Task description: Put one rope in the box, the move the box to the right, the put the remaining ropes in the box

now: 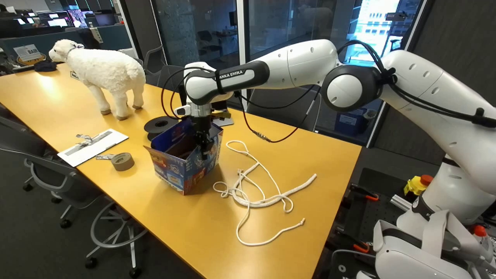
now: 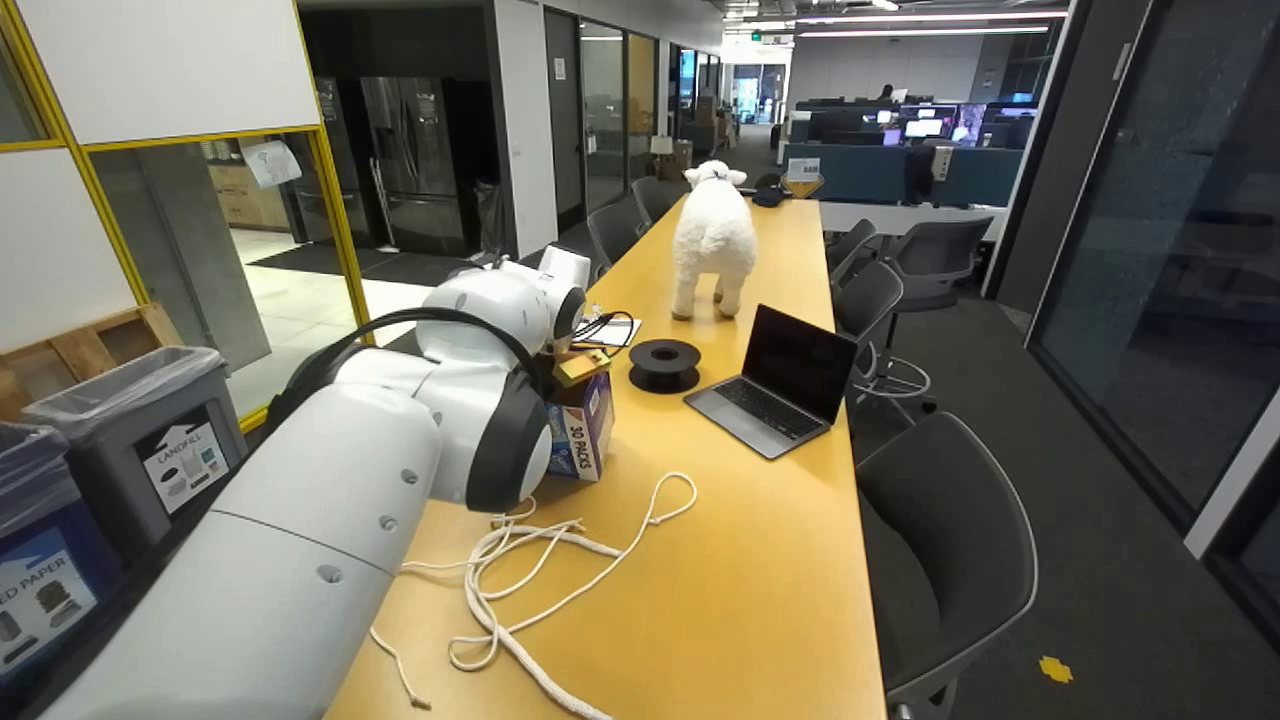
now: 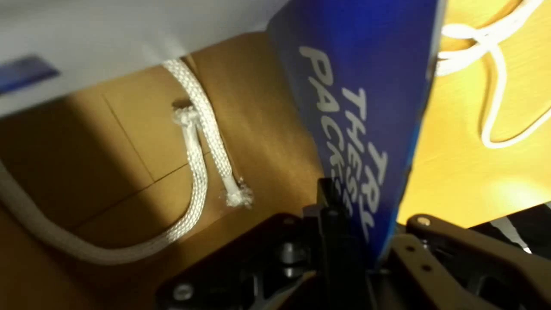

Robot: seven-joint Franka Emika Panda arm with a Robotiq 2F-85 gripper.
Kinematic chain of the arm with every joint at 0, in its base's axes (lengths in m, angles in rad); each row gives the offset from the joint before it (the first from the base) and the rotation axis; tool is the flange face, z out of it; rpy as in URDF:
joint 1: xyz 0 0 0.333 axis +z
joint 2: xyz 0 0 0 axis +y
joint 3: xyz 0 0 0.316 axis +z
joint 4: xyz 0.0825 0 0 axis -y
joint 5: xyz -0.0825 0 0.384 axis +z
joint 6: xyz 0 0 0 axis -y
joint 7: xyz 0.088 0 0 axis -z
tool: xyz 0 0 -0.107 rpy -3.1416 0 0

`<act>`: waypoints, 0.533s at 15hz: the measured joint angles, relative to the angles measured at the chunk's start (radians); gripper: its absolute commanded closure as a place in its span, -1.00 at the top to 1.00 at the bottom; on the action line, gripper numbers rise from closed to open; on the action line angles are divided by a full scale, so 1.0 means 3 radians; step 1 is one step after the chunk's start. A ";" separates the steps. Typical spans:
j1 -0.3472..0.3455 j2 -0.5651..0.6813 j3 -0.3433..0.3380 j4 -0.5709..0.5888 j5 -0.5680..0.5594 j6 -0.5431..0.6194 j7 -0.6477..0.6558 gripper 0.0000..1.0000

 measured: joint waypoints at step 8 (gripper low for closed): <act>-0.0644 -0.0505 -0.0143 -0.0848 0.0244 -0.0079 0.0021 -0.98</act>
